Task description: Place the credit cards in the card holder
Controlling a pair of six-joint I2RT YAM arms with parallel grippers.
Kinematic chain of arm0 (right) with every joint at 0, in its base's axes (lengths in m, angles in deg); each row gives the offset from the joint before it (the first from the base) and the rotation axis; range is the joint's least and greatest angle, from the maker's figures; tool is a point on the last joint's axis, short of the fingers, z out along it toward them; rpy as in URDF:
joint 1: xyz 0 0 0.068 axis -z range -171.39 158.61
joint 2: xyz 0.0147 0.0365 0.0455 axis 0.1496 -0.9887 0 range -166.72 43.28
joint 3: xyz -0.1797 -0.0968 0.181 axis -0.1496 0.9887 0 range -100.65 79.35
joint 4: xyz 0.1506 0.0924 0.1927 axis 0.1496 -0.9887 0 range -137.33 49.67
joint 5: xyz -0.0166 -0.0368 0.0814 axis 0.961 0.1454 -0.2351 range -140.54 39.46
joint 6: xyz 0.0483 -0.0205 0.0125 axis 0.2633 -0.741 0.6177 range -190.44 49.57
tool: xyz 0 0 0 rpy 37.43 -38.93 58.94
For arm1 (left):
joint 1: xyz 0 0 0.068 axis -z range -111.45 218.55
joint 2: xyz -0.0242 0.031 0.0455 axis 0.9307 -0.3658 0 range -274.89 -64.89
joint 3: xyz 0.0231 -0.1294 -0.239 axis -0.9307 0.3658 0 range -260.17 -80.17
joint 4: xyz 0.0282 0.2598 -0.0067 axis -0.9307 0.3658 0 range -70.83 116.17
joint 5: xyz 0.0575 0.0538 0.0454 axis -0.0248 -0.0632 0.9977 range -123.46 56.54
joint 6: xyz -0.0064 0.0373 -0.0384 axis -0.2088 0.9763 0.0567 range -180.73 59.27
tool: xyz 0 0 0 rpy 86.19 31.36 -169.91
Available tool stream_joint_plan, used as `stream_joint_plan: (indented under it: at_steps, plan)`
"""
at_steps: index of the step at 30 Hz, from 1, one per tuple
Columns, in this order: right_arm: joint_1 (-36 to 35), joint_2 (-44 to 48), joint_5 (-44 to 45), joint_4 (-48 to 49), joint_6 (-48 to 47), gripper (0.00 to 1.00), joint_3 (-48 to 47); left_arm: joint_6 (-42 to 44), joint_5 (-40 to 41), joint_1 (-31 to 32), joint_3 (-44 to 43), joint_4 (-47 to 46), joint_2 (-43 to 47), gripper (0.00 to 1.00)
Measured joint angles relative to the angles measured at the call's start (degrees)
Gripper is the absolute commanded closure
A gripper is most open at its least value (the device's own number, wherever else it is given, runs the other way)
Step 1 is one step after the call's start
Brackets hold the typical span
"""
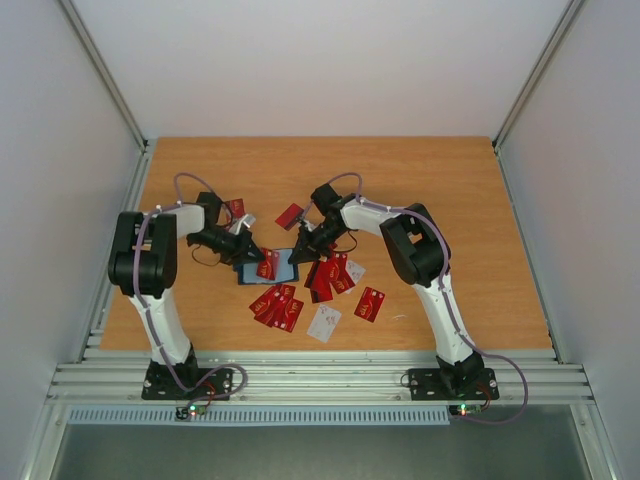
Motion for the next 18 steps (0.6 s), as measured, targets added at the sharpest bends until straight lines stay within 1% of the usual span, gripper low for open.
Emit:
stream_joint_plan:
  at_steps: [4,12,18]
  plan:
    - [0.0,-0.2,0.2,-0.7,-0.4,0.99,-0.5,-0.3,1.2,0.0,0.7,-0.9,0.5,1.0]
    - [0.0,-0.2,0.2,-0.9,-0.6,0.99,-0.6,-1.0,6.5,1.3,1.3,-1.4,4.2,1.0]
    - [0.0,-0.2,0.2,-0.8,-0.7,0.99,-0.6,-0.2,7.7,1.3,1.3,-1.4,4.6,1.0]
